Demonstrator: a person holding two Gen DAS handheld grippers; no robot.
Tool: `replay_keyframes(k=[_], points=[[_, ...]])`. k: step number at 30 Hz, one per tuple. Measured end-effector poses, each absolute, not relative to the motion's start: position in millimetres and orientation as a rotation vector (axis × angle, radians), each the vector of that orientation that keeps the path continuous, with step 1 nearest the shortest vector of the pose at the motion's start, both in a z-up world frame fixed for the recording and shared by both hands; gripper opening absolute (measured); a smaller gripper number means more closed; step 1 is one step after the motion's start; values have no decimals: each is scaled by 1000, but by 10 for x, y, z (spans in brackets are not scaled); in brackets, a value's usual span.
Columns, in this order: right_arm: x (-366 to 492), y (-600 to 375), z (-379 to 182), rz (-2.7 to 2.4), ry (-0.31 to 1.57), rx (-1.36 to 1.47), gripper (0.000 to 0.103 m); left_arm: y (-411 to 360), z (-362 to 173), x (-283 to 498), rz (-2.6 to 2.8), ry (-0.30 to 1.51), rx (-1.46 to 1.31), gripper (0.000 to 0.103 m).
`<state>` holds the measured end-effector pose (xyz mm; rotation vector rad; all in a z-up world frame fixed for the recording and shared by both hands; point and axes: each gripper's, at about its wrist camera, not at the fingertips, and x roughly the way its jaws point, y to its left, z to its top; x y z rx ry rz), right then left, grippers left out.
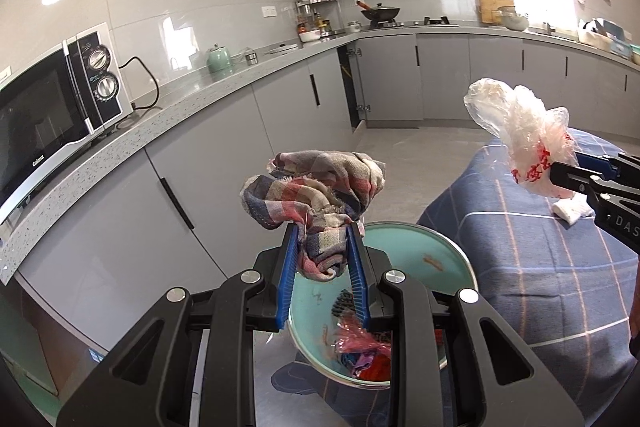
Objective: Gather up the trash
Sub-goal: 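Carry the plaid cloth and clear printed bag over the teal bin with both grippers, then open both grippers to drop the cloth and bag into the bin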
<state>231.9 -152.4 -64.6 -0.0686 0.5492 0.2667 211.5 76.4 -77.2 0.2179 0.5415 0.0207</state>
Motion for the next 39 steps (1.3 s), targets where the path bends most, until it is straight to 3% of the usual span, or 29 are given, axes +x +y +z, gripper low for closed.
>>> replay_keyframes(k=[33,39], points=[[2553,-1139,-853,348,599,-117,26,920,-859,2208,56,576,200,26],[2581,-1055,-930,375,616,-134,34,942,-879,2232,54,582,197,39]])
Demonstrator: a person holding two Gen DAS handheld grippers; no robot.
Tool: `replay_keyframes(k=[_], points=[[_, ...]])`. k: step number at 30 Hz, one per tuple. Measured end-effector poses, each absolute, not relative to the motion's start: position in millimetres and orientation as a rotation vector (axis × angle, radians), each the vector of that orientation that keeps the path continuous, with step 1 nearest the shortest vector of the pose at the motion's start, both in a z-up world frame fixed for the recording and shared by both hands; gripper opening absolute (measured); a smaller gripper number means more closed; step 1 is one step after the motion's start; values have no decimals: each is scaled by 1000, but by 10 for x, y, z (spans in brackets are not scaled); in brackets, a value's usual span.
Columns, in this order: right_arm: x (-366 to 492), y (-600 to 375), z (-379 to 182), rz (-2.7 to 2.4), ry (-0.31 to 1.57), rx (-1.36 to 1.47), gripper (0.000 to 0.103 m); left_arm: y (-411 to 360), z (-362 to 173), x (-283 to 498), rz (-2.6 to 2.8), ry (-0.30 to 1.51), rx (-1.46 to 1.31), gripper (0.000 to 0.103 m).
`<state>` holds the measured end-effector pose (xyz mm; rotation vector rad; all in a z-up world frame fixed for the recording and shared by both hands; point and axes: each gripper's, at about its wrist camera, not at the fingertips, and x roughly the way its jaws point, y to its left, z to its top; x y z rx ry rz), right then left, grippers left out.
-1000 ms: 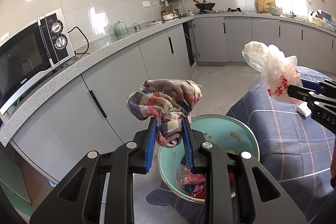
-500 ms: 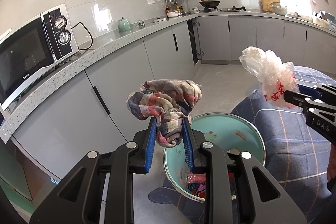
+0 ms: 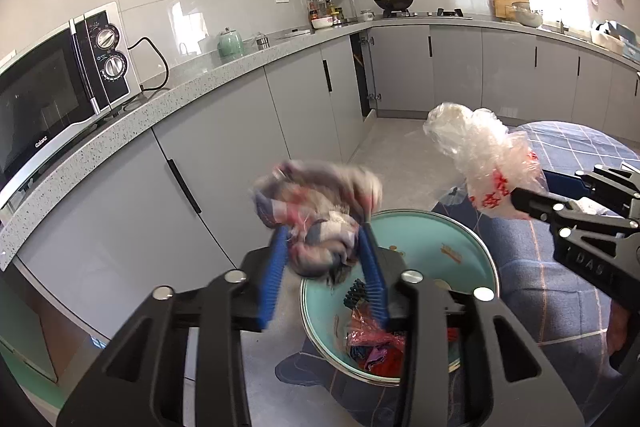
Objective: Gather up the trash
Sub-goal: 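Open both grippers to drop the cloth and bag into the bin, then move both grippers back over the table toward the paper towel and sponge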
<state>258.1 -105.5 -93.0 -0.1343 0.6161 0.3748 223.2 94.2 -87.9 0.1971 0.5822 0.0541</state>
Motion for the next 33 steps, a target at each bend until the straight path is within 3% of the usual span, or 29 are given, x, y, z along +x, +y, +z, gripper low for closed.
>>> replay_keyframes(k=[1,3,14,33], points=[[2592,-1044,-954,383,628,-134,36,938,-885,2232,52,583,199,39],[2587,-1043,-974,379,623,-137,45,934,-896,2235,51,586,200,50],[2550,-1097,-1022,371,628,-122,51,950,-919,2237,69,584,204,64],[2492,-1175,-997,360,612,-110,57,921,-947,2225,72,586,220,71]])
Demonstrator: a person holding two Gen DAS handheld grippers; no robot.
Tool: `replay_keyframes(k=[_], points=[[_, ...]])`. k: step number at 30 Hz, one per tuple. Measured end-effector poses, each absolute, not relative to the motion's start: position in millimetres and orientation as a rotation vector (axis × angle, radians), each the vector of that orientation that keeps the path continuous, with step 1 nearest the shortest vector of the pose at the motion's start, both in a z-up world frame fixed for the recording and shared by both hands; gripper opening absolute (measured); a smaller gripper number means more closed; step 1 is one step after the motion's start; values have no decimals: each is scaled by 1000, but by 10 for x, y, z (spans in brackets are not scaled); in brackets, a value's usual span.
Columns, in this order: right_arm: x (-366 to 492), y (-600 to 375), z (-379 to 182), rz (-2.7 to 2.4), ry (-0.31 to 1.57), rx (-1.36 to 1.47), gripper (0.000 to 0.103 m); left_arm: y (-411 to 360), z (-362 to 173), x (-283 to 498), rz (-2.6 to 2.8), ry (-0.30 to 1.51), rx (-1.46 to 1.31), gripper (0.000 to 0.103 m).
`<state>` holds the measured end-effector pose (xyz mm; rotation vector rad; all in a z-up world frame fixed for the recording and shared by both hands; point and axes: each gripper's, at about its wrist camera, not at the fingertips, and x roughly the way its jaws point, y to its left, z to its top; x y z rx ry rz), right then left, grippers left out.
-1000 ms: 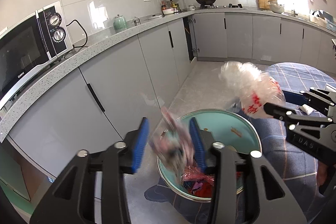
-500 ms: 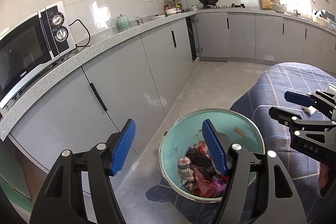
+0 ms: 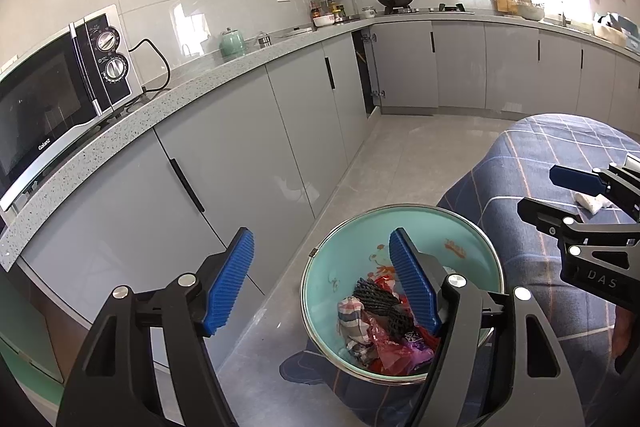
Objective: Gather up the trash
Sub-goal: 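Move both grippers back over the table toward the paper towel and sponge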
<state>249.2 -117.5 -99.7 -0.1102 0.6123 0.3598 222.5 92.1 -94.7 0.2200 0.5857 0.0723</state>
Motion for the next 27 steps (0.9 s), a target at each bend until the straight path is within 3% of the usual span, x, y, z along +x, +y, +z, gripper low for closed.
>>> replay_keyframes(k=[12,27], points=[[2398,-1480,-943,307,597,-120,61,708,-1003,2274,49,593,248,79],[2239,-2503,-948,121,612,-107,63,-277,-1165,2470,-107,626,292,80]])
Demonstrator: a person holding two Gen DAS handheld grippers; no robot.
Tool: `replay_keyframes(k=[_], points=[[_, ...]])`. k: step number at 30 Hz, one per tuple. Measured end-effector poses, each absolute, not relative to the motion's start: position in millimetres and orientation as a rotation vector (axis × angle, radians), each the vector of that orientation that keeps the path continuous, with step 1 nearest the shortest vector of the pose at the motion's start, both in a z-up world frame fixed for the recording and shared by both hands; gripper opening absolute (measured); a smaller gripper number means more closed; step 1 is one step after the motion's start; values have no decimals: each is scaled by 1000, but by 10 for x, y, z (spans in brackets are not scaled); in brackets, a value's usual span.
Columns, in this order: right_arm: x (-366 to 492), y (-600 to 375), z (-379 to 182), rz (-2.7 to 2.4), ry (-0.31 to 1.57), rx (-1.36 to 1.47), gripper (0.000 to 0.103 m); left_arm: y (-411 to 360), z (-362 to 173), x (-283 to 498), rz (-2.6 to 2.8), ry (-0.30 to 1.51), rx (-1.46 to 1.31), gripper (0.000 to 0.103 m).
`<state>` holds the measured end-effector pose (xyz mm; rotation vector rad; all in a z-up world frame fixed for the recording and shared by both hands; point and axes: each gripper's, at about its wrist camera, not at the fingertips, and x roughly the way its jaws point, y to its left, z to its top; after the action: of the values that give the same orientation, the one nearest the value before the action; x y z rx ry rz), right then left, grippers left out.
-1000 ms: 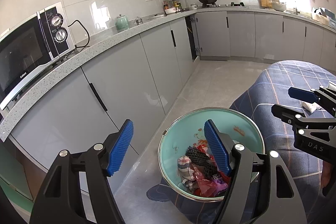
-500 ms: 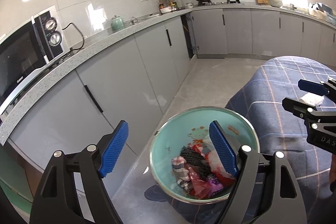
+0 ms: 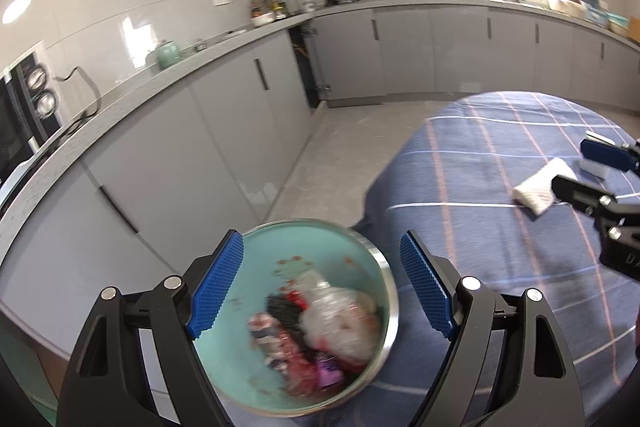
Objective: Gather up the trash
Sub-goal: 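Move both grippers back over the table toward the paper towel and sponge, then grasp the white paper towel with the left gripper while the right grasps the sponge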
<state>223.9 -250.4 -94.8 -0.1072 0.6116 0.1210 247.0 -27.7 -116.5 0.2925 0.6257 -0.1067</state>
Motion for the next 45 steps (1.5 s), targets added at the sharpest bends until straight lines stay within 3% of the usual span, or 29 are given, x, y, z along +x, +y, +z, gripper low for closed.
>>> replay_keyframes(k=[15,33,34,37,39,41,43,45], points=[[2131,-4280,-1054,-234,623,-2,74,-1740,-1483,2749,-335,673,412,80],[2458,-4429,-1272,-166,697,32,74,-2340,-1875,3071,-481,791,463,79],[2473,-4420,-1294,-157,706,29,74,-2347,-1877,3077,-482,789,465,78],[2508,-4408,-1358,-145,737,24,64,-2387,-1889,3031,-539,790,472,57],[2530,-4402,-1411,-135,767,27,43,-2416,-1893,2995,-565,786,482,44],[2527,-4377,-1438,-114,783,30,32,-2443,-1894,2954,-583,781,492,30],[2508,-4344,-1433,-111,784,28,28,-2473,-1893,2919,-587,767,510,16],[2474,-4318,-1418,-106,781,41,26,-2486,-1891,2909,-574,762,514,13]])
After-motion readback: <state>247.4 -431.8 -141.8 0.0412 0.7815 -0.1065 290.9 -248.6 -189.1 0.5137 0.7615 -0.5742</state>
